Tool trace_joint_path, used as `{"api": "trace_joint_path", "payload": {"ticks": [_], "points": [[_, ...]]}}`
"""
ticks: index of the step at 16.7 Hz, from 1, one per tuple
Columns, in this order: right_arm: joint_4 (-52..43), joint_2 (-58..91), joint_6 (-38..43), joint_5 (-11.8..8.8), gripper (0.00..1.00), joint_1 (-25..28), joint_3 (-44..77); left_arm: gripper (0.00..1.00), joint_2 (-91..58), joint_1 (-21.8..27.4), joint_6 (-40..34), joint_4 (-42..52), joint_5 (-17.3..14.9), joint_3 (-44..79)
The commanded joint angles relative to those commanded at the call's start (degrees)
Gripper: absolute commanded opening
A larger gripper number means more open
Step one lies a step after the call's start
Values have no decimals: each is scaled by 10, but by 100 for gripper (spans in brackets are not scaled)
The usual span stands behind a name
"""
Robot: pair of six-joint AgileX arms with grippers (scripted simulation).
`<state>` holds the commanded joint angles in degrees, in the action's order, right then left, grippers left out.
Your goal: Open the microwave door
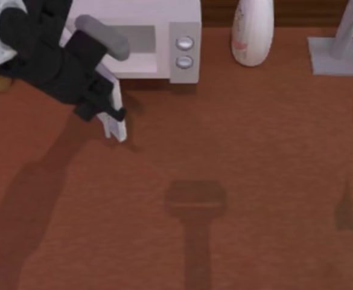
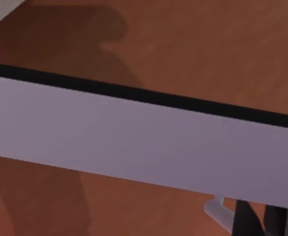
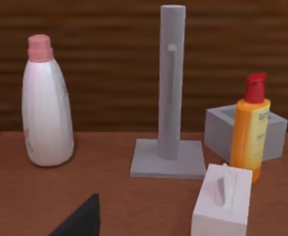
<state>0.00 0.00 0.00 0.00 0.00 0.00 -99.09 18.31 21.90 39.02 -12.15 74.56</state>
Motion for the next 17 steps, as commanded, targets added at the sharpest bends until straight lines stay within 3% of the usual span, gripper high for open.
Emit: {"api": "trace_joint_path", "payload": {"ticks": [3,17], "points": [[0,0,0,0,100,0,0,0,12,-12,28,0,-15,-3],[0,0,0,0,100,0,0,0,12,-12,28,0,-15,-3]]}}
